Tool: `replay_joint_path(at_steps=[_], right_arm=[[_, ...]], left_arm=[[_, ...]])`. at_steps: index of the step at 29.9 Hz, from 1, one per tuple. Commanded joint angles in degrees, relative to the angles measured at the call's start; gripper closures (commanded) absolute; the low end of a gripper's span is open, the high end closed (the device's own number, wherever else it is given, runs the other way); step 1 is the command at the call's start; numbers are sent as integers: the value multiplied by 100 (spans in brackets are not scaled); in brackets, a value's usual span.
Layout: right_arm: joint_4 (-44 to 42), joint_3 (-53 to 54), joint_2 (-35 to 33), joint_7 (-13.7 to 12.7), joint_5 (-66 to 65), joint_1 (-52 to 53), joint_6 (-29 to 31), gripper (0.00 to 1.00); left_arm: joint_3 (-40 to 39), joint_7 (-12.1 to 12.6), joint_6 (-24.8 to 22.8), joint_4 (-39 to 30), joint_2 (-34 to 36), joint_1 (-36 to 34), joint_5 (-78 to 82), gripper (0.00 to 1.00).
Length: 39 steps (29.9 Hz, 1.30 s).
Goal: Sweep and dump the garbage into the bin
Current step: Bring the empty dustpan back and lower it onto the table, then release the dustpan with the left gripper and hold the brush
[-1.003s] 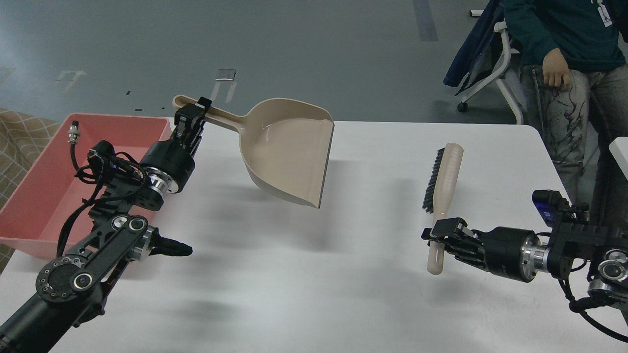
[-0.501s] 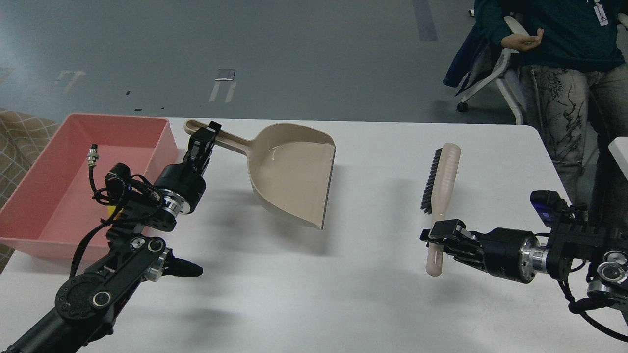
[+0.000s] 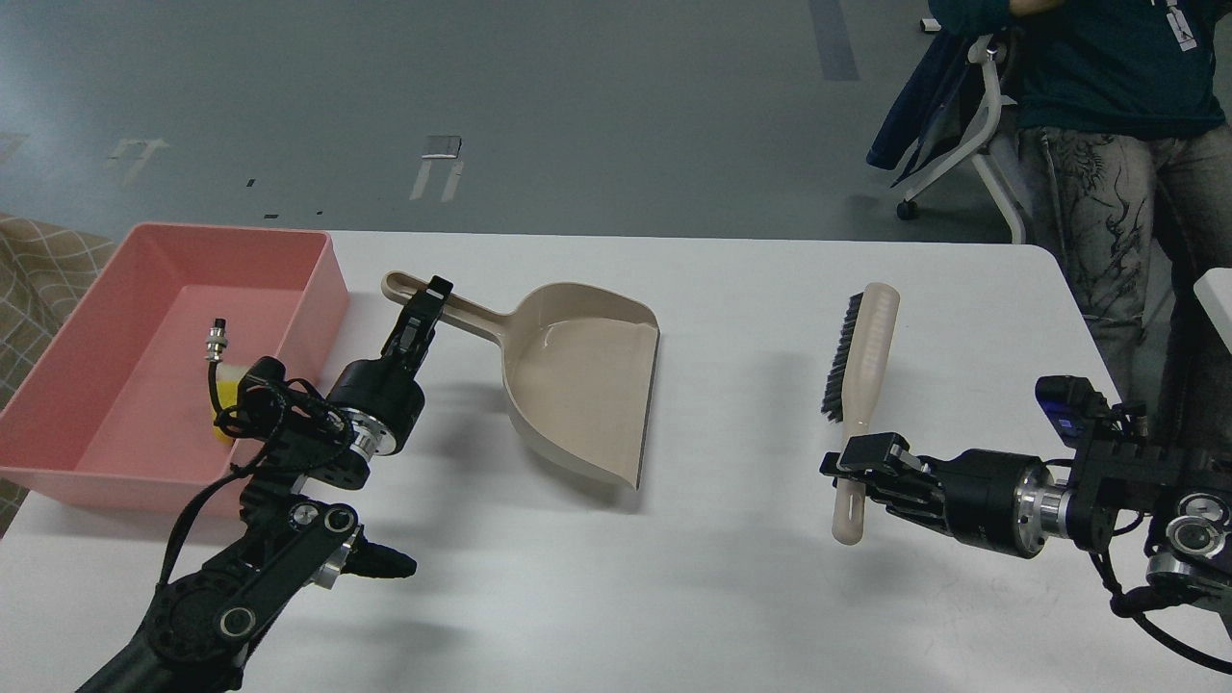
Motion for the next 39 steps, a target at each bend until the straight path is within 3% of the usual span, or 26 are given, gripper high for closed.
replay_joint_path(at_steps=[1, 39], right_arm=[[4, -9, -1, 0, 0, 0, 10, 100], [4, -35, 16, 0, -9, -35, 10, 100]], left_arm=[[1, 7, -1, 36, -157, 57, 2, 100], [9, -10, 26, 476, -456, 101, 10, 100]])
